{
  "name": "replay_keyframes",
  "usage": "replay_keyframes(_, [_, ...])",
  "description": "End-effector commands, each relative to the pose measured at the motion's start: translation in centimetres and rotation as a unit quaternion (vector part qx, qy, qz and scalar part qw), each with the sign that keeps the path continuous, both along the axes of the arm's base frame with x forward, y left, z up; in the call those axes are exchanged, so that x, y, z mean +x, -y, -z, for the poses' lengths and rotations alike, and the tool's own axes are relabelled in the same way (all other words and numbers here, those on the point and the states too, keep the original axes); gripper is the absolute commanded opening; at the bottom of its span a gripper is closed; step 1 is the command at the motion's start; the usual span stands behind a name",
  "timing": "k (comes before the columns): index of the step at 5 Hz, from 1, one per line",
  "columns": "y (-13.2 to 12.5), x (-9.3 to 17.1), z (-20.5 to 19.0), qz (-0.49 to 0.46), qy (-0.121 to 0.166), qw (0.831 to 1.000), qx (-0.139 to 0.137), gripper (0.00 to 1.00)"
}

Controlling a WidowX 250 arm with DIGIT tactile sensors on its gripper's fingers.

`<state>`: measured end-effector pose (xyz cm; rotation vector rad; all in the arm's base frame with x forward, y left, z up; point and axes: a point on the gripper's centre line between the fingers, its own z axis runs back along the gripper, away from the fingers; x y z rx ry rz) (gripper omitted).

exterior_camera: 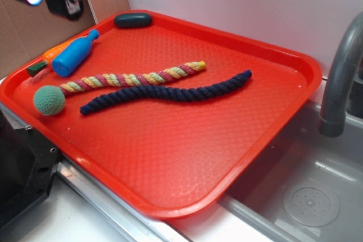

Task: Grab the green ball.

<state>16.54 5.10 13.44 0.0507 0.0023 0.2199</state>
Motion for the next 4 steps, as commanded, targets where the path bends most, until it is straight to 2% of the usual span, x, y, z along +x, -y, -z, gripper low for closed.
replay_keyframes(1, [-1.8,-1.3,4.9,0.072,0.079,0.993,-0.051,1.00])
replay_keyframes(2, [-1.1,-3.1,4.6,0.106,0.083,0.987,-0.090,1.00])
replay_keyframes(3, [-0.9,-4.4,4.8,0.098,0.057,0.990,-0.078,1.00])
replay_keyframes(4, [-2.2,-5.4,5.5,0.067,0.063,0.994,-0.051,1.00])
